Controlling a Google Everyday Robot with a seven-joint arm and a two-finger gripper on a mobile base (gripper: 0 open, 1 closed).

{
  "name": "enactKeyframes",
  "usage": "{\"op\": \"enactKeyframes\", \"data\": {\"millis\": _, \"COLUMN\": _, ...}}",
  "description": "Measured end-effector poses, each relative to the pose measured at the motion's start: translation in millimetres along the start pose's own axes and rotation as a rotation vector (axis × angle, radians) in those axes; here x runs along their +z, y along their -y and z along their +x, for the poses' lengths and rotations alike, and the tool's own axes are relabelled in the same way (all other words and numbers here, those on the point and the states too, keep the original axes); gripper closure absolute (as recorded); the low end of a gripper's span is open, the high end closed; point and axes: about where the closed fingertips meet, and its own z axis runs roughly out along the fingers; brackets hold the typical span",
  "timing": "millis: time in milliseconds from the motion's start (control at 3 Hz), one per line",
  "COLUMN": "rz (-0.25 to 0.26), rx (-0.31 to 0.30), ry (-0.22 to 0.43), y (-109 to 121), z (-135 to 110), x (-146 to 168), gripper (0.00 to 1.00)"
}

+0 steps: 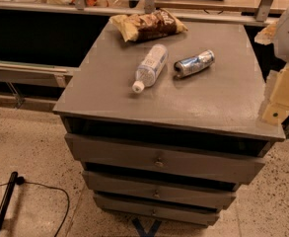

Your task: Pick brown chip bag

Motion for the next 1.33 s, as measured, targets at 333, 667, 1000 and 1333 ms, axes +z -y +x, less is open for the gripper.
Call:
{"op": "enactKeyframes", "data": {"millis": 333, "rz": 0.0, "rx": 0.0, "ry": 0.0, "y": 0, "z": 0, "x": 0, "gripper": 0.0}}
{"op": "enactKeyframes", "data": {"millis": 667, "rz": 0.029, "rx": 0.002, "ry": 0.077, "y": 14, "z": -4, "x": -4, "gripper": 0.0}}
{"op": "enactKeyframes", "data": {"millis": 1000, "rz": 0.087, "rx": 0.041, "ry": 0.243, "y": 46, "z": -21, "x": -14, "gripper": 0.0}}
{"op": "enactKeyframes", "data": {"millis": 1333, "rz": 0.149, "rx": 0.113, "ry": 0.466, "y": 91, "z": -64, "x": -30, "gripper": 0.0}}
